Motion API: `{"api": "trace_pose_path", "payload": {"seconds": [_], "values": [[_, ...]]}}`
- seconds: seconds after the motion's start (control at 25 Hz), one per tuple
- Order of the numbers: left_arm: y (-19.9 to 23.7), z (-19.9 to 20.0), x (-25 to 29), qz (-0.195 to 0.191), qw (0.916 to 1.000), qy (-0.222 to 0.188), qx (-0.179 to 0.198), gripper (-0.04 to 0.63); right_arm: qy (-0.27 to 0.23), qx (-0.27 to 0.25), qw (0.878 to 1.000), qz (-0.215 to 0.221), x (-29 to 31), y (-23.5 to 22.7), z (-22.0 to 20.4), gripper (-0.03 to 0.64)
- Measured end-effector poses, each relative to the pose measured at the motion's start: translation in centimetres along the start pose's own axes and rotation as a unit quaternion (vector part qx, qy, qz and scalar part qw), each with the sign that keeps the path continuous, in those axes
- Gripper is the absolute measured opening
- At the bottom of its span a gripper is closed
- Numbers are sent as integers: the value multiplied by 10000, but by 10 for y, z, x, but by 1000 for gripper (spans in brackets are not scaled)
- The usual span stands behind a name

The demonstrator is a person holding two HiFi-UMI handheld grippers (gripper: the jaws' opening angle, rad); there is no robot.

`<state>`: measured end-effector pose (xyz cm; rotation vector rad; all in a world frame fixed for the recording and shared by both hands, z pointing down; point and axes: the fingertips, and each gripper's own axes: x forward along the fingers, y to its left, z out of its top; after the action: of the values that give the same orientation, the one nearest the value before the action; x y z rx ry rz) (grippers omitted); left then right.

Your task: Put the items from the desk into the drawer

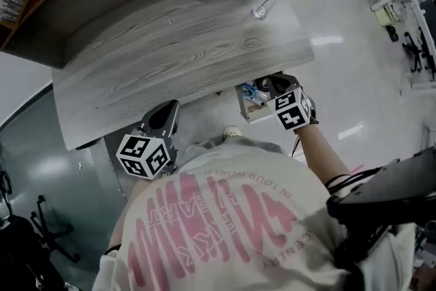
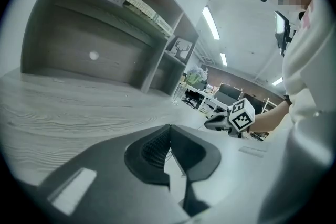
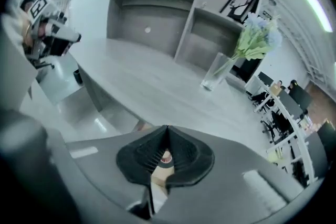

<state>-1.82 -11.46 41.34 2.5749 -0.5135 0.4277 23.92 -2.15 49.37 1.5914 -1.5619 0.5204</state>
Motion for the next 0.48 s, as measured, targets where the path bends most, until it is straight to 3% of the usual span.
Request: {"api": "trace_pose_path", "payload": {"seconds": [0.12, 0.28, 0.4, 0.48], "values": [[6, 10, -16, -118, 9999, -99, 63, 20, -451, 727, 9963, -14, -24, -2, 41, 3], [17, 29, -41, -193, 9993, -310, 3, 20, -1182, 1159, 9854, 409, -56, 27, 109, 3], [21, 49, -61, -263, 9985, -487, 51, 20, -1874, 1427, 9663, 1036, -82, 65, 162, 3], [21, 63, -74, -276, 9971, -602, 385, 20, -2304, 1417, 9512, 1485, -100, 94, 192, 3]]}}
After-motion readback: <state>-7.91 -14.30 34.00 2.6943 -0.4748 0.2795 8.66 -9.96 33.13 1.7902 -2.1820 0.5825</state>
